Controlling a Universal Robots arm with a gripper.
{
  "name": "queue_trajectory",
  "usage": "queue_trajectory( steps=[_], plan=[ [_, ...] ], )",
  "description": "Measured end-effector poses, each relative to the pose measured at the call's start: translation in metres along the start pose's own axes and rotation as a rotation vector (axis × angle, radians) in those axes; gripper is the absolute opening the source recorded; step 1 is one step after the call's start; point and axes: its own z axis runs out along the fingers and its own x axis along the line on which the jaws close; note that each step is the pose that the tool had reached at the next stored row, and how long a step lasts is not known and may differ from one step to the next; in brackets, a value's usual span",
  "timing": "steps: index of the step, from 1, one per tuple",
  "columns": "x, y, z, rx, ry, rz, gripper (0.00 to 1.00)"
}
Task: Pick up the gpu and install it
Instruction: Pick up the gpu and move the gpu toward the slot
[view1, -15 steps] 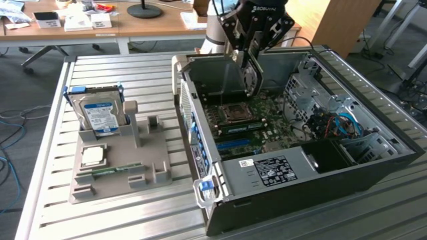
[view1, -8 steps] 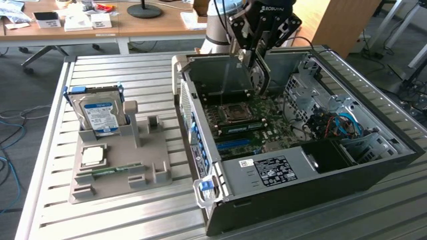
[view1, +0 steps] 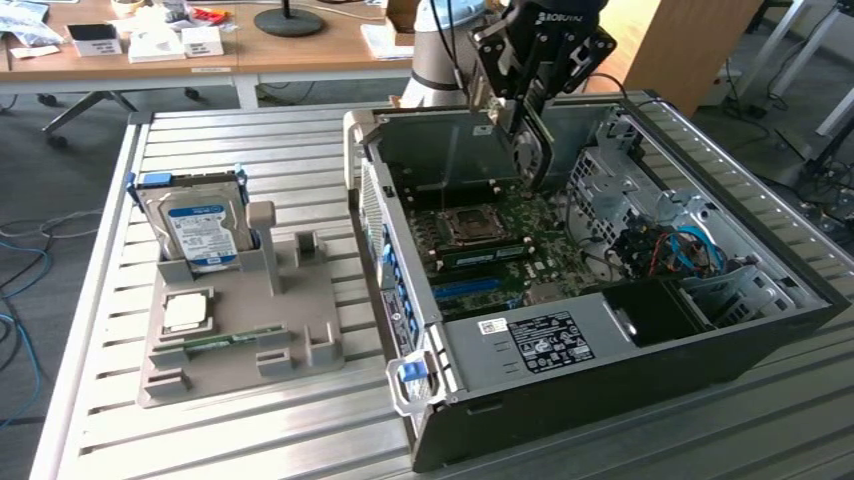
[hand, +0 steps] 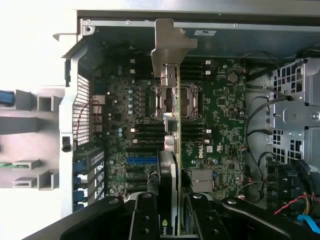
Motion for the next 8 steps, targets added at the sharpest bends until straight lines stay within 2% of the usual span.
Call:
queue_trajectory(
  steps=[8],
  plan=[
    [-0.012, 0.0003, 0.0003, -0.0008, 0.0000, 0.000, 0.27]
  ],
)
